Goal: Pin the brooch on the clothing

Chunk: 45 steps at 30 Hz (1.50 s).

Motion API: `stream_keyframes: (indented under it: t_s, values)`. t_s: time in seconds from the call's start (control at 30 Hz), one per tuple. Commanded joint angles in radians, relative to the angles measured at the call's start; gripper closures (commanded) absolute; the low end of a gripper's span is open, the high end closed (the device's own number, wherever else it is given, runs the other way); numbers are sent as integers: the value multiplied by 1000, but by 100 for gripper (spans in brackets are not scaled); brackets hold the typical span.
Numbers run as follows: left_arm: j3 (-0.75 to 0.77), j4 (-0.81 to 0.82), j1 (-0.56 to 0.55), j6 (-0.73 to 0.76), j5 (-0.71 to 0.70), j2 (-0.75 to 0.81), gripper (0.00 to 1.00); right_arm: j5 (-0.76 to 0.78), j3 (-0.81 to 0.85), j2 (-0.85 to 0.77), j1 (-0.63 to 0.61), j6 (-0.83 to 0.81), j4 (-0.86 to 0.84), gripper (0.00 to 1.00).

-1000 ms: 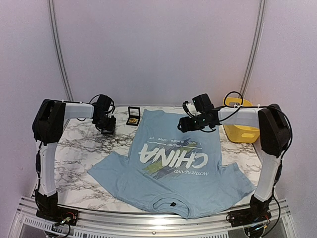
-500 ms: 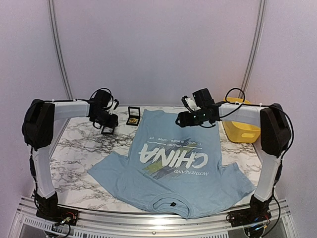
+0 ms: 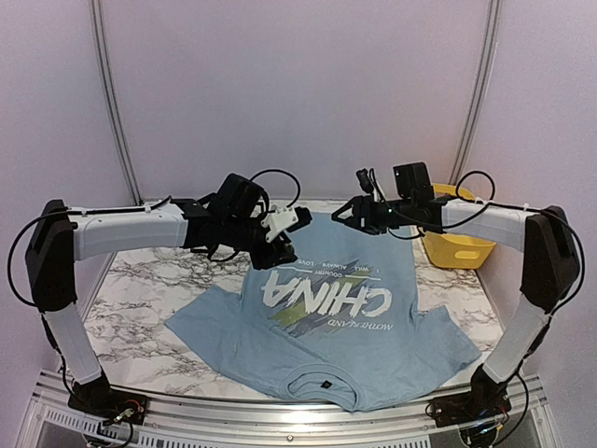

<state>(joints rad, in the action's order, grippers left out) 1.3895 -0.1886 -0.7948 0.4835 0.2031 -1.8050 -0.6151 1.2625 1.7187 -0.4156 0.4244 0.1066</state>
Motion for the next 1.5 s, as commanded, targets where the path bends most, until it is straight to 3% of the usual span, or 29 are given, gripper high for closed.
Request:
stream_keyframes:
  t_s: [0.0, 0.23, 0.37, 0.47, 0.67, 0.8, 1.13, 1.37, 1.47]
  values:
    - [-36, 110, -20, 111, 26, 44, 68, -196, -112, -30, -51, 142, -209, 38]
    - [-40, 145, -53, 160, -31, 29, 68, -281, -165, 4, -129, 246, -400, 41]
    - [-40, 150, -59, 167, -47, 24, 68, -275, -163, 50, -165, 265, -421, 47]
    - [-41, 152, -64, 173, -57, 21, 68, -268, -141, 82, -177, 265, -411, 54]
    - [-49, 152, -66, 175, -73, 20, 68, -279, -123, 92, -179, 254, -399, 79]
    - [-50, 153, -66, 177, -75, 17, 68, -288, -115, 106, -185, 237, -375, 86]
    - [-44, 154, -66, 184, -78, 12, 68, -313, -90, 131, -193, 251, -388, 91]
    - [-54, 157, -66, 182, -65, 22, 68, -317, -88, 132, -192, 254, -393, 100]
    - [-56, 157, -66, 180, -77, 27, 63, -308, -91, 119, -193, 238, -385, 100]
